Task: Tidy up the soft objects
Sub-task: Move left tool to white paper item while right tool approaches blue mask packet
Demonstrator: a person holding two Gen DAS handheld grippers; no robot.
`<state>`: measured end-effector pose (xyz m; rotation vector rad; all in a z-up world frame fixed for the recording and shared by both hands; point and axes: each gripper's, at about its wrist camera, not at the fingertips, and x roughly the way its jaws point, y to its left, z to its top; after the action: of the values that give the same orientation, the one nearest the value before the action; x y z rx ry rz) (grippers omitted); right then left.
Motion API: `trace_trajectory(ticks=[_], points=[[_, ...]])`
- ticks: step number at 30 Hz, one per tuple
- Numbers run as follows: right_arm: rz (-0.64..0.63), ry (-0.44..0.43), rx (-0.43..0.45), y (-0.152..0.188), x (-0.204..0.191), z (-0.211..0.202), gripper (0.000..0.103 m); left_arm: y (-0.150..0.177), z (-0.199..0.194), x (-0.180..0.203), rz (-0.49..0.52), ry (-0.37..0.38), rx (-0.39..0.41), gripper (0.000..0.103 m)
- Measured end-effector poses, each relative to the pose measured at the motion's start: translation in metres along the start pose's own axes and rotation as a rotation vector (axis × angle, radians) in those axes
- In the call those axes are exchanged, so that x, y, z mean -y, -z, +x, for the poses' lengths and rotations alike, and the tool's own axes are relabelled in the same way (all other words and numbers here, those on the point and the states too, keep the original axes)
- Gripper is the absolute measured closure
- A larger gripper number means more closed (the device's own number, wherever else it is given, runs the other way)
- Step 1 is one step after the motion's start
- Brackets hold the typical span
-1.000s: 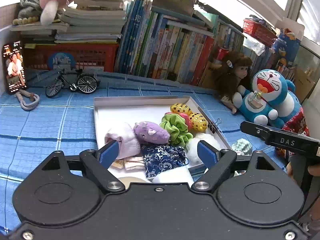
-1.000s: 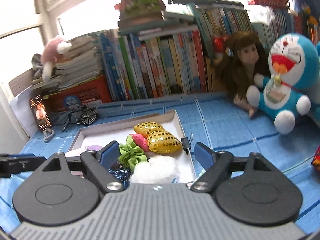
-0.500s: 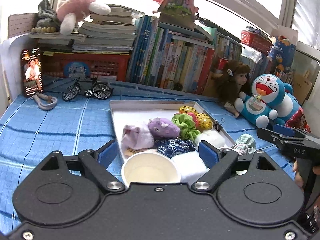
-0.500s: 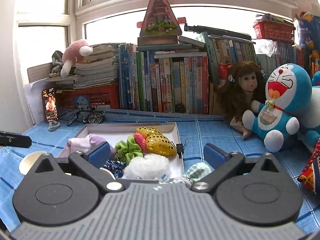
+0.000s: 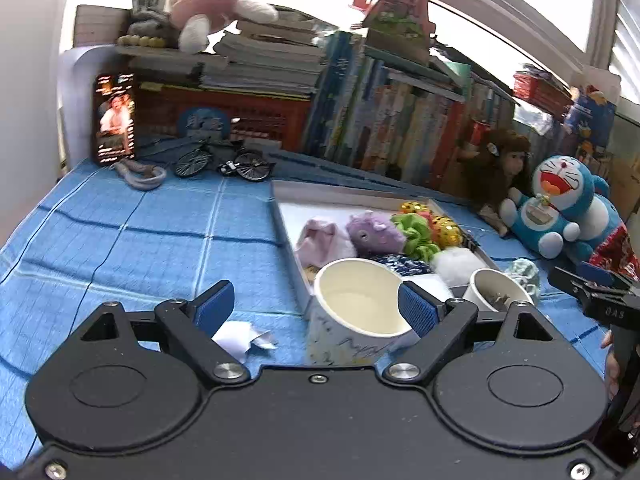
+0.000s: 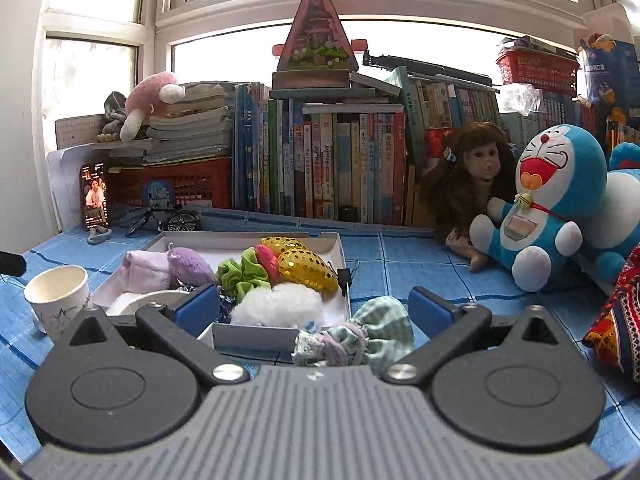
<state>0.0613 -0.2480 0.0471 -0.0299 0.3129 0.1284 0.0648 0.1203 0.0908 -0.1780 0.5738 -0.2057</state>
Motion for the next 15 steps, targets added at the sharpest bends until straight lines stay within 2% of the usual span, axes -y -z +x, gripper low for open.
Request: trace_trajectory(ticks=[6, 15], points=[[-0.047, 0.031, -0.006, 0.013, -0.004, 0.002, 0.0, 0.009, -0.002, -0.014, -0.007, -0.059, 0.011, 0.014], [-0.077, 0.057, -0.031, 0.027, -0.003, 0.005, 0.0, 0.021, 0.002, -0.026, -0.023, -0.101, 0.011, 0.013]])
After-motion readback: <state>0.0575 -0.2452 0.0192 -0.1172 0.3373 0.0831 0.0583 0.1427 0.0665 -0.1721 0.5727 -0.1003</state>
